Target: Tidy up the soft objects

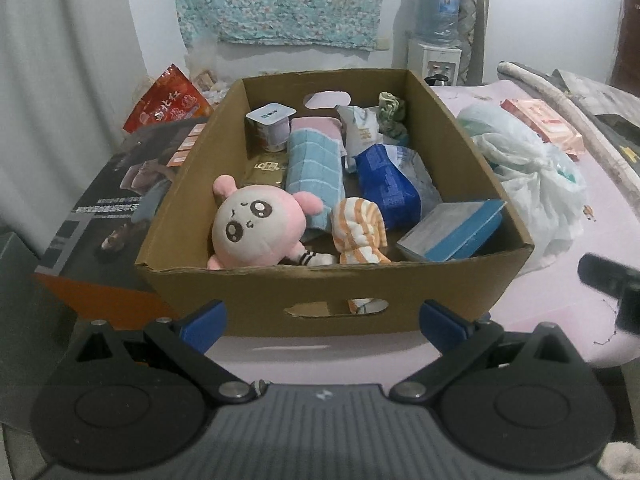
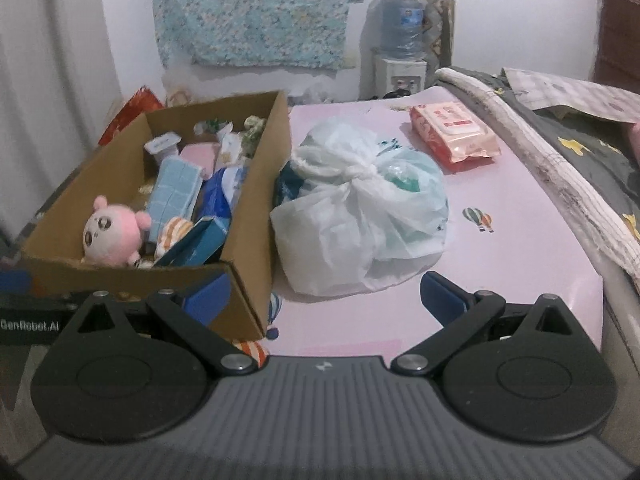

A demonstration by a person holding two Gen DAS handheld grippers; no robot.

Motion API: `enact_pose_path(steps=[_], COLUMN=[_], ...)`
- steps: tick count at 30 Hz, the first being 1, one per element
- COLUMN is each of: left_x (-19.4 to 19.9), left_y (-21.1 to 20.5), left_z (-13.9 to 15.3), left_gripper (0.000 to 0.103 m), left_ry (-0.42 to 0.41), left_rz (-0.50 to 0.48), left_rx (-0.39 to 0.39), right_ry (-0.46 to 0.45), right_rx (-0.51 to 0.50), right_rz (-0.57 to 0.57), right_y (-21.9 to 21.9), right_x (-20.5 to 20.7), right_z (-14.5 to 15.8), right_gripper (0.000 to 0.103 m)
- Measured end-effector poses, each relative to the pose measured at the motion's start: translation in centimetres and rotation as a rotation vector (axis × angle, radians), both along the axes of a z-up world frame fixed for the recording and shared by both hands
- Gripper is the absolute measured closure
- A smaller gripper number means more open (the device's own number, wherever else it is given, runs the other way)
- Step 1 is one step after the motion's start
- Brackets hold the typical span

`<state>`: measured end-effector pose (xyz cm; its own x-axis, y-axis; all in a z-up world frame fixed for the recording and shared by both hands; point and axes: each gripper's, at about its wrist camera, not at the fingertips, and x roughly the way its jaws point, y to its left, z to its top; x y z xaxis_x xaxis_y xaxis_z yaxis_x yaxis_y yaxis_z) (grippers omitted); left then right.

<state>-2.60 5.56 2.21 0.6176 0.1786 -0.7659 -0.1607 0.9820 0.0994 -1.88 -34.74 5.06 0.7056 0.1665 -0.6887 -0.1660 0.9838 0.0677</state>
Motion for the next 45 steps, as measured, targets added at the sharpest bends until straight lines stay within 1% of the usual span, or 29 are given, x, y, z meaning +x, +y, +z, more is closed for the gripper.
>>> enact_pose_path(steps=[4,10,22,35,45], left_x=[0.0,0.1,0.3,0.5,0.5], left_y=[0.4,0.9,1.2,1.5,1.5], left_z=[0.2,0.2,-0.1,-0.2,-0.5], left_gripper=[0.000,0.000,0.000,0.000,0.000], left_ry=[0.003,0.014,0.033,0.042,0.054], left_rz=[0.027,0.055,0.061,0.067,0.062], left_rx=[0.000,0.005,0.012,0.006,-0.007], right_ry=[-0.001,0.015,0.060,0.066,0.070], right_rx=[-0.055,-0.076,-0.062,-0.070,-0.070], right_rz=[0.011,0.020,0.042,0.067,0.066], right_y=[1.0,1.8,3.2,4.1,4.0], right_x=[-0.1,-0.1,0.1,0.4,0.4], right_z=[0.0,-0.2,-0.7,-0.8,-0.9], right_gripper=[0.001,0.001,0.001,0.001,0.001])
